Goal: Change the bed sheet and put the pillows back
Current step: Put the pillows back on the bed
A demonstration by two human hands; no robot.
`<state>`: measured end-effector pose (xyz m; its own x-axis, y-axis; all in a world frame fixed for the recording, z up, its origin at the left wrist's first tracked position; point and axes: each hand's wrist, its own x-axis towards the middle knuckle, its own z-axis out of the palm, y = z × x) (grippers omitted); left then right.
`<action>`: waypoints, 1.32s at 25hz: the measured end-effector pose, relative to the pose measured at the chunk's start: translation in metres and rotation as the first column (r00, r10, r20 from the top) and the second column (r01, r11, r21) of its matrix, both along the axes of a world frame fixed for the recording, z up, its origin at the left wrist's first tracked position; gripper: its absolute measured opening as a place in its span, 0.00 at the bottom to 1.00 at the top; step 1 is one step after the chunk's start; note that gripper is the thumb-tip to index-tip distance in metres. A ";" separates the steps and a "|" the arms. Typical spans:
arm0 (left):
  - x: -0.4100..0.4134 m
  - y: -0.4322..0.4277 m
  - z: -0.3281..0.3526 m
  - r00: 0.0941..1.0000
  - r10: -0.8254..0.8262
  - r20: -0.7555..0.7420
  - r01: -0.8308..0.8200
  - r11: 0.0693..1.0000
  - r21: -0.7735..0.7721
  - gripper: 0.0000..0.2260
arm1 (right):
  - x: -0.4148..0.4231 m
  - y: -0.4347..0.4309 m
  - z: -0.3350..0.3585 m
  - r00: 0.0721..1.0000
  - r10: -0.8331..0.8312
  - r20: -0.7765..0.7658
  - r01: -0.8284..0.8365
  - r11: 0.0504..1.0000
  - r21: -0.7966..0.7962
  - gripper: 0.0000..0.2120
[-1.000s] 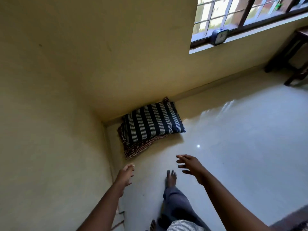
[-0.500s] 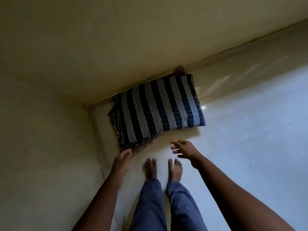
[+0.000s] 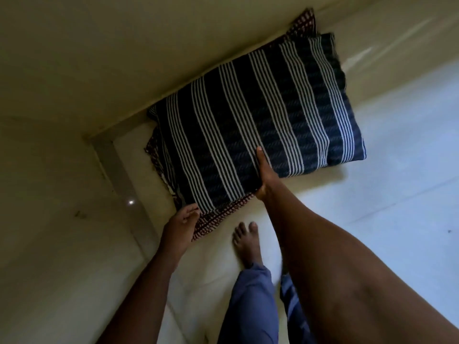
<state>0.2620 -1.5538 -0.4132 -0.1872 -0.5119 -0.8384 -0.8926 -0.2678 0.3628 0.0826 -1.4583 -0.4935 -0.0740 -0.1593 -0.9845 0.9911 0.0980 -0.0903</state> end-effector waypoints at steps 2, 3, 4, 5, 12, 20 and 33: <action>0.005 -0.006 0.003 1.000 -0.026 -0.003 0.026 1.000 -0.002 0.12 | 0.002 -0.007 -0.007 0.991 -0.101 -0.092 0.111 0.987 0.117 0.59; 0.006 -0.008 0.009 0.999 -0.046 -0.011 0.046 0.999 0.007 0.12 | 0.001 -0.008 -0.002 0.987 -0.103 -0.125 0.123 0.979 0.166 0.58; 0.006 -0.010 0.017 0.997 -0.066 -0.026 0.067 0.998 0.016 0.11 | -0.001 -0.009 0.012 0.986 -0.096 -0.139 0.122 0.973 0.194 0.58; 0.004 -0.010 0.027 0.996 -0.080 -0.046 0.081 0.997 0.018 0.11 | -0.004 -0.009 0.024 0.984 -0.097 -0.148 0.127 0.971 0.205 0.57; -0.049 -0.019 0.143 0.960 -0.168 -0.225 0.170 0.985 -0.012 0.08 | -0.039 0.017 0.172 0.884 0.219 -0.412 -0.067 0.933 0.353 0.31; -0.117 0.018 0.295 0.697 -0.593 -0.404 0.537 0.804 -0.254 0.11 | -0.059 0.125 0.334 0.224 0.936 -0.273 -0.632 0.352 0.690 0.29; -0.132 0.218 0.442 -0.033 -0.997 -0.064 0.917 -0.005 -0.399 0.41 | -0.029 0.269 0.544 -0.691 0.723 -0.011 -0.333 -0.305 0.892 0.17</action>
<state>0.1297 -1.3357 0.0288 -0.7966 0.2498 -0.5505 -0.0713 0.8654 0.4959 0.0535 -1.1891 0.0507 -0.5273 -0.6158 -0.5855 -0.7756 0.6302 0.0357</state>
